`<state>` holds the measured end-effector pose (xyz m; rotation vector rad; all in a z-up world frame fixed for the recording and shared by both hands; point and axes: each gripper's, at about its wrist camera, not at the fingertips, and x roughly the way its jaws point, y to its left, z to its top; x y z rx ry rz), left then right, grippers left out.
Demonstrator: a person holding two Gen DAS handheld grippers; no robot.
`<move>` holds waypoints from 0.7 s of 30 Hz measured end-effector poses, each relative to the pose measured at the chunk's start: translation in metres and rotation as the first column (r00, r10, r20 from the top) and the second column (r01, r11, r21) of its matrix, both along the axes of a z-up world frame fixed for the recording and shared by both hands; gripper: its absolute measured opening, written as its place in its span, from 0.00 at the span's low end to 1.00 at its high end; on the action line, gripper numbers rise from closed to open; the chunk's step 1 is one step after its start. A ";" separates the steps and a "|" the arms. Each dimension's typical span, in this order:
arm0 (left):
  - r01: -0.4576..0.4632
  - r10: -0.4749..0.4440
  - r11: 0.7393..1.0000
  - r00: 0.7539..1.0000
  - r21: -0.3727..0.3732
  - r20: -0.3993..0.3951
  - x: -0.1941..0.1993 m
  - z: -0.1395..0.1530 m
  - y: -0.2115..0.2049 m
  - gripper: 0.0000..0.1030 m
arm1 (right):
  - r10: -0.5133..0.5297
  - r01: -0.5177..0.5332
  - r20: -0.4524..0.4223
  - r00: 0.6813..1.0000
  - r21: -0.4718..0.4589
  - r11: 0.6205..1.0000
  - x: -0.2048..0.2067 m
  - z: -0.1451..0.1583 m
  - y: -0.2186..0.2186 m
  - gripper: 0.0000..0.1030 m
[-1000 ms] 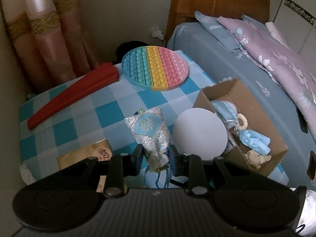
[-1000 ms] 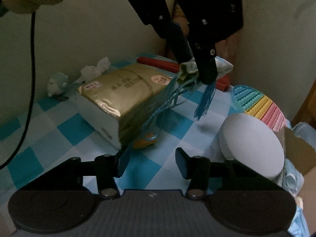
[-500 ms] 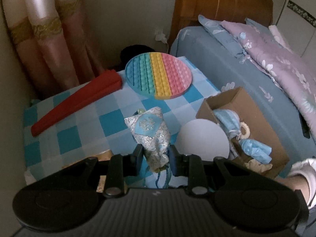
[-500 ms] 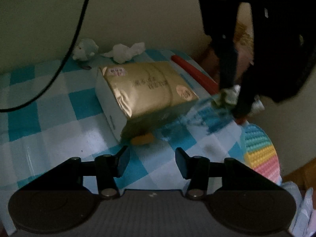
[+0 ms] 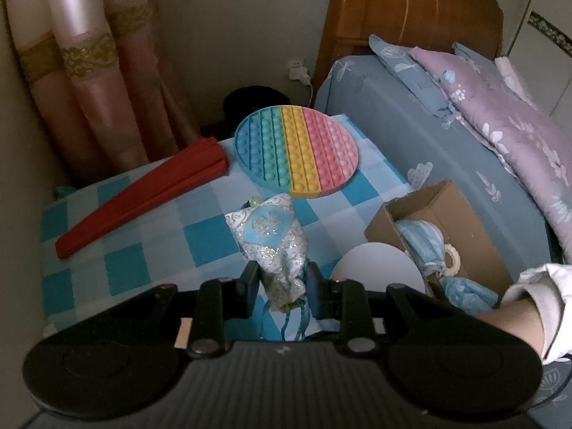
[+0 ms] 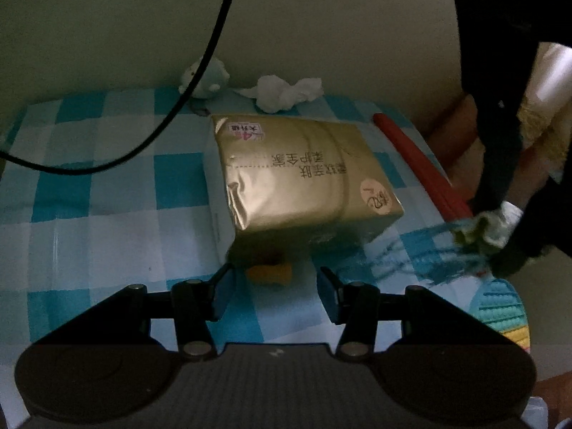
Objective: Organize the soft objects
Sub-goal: 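Grasp another orange earplug with the right gripper while the left holds the pouch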
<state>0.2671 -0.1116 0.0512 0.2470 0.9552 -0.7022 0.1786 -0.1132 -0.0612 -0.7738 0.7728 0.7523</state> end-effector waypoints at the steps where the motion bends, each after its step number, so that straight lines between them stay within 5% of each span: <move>1: -0.001 0.001 1.000 1.000 -0.001 -0.001 0.001 0.000 0.000 0.25 | 0.004 -0.004 -0.010 1.000 0.004 1.000 0.003 -0.001 0.000 0.49; 12: -0.009 0.008 1.000 1.000 -0.016 -0.023 0.012 -0.010 0.001 0.25 | 0.053 -0.051 -0.089 0.995 0.025 0.998 0.018 -0.010 -0.004 0.47; 17: -0.013 0.013 1.000 0.999 -0.015 -0.029 0.013 -0.013 0.001 0.25 | 0.082 -0.075 -0.129 0.988 0.053 0.996 0.022 -0.009 -0.008 0.33; 21: -0.014 0.014 1.000 0.999 -0.014 -0.033 0.014 -0.014 0.002 0.25 | 0.080 -0.075 -0.114 0.990 0.048 0.996 0.020 -0.008 -0.009 0.31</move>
